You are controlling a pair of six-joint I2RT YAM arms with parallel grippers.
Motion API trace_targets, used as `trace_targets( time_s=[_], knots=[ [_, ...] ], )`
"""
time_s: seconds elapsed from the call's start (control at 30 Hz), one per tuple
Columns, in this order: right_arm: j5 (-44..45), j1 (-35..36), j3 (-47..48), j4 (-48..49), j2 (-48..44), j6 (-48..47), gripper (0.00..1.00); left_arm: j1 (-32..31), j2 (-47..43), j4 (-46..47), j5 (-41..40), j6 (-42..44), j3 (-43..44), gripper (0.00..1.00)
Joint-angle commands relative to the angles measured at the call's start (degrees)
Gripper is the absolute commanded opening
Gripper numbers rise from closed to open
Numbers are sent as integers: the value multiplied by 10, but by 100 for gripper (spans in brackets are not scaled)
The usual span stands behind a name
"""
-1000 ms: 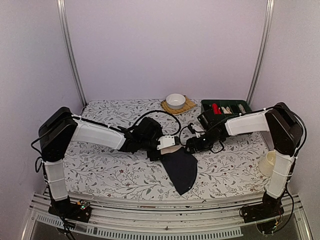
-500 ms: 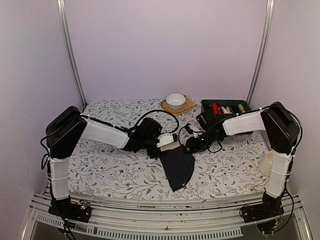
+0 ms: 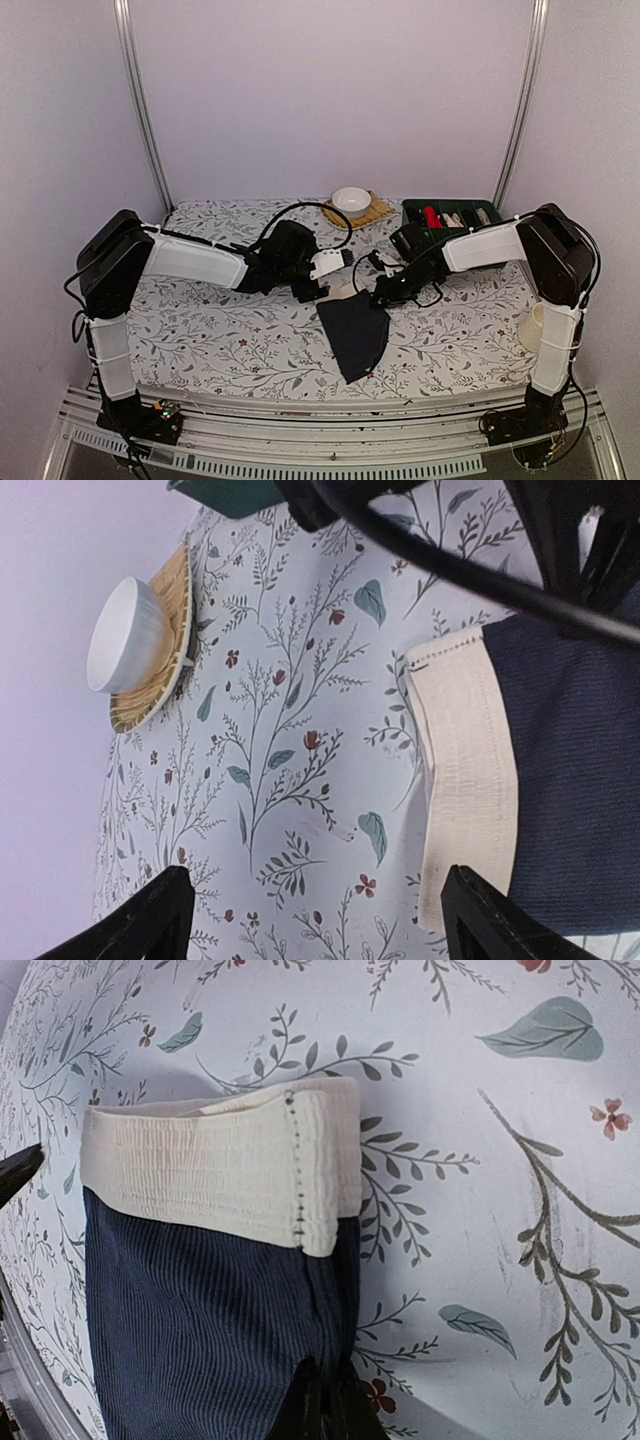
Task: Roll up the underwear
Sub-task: Pick up the underwear from the center of the board, then fold the underwear at the center of the board.
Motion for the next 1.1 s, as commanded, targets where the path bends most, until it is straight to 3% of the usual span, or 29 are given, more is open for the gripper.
trace_targets(
  time_s=[0.0,0.23,0.6,1.07],
  knots=[
    [24,1,24,-29,-7,3,3,11,61,7,-23,-1,19,88],
    [4,14,57,-52,-39,-3,2,12,105,4,-42,5,32,88],
    [2,58,78,-71,-37,10,2,17,86,7,-66,-34,31,89],
    [1,82,99,-59,-26,25,3,57,11,-30,27,-101,2,95]
  ],
)
